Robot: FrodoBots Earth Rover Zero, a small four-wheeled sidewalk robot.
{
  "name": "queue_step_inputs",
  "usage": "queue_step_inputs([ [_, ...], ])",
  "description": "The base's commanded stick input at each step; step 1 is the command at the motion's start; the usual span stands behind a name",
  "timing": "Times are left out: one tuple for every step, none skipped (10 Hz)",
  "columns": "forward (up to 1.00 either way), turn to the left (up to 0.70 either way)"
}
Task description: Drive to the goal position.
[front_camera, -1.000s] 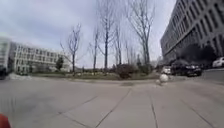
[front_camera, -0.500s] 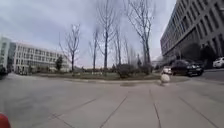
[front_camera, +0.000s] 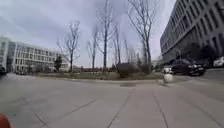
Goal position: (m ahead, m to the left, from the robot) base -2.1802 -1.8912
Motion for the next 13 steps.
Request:
queue_step_inputs([
  [0.7,0.22],
  [0.7,0.33],
  [0.7,0.34],
  [0.7,0.35],
  [0.7,0.35],
  [0.7,0.35],
  [0.7,0.35],
  [0.7,0.35],
  [0.7,0.35],
  [0.7,0.35],
  [0.7,0.35],
  [0.7,0.17],
  [0.7,0.0],
])
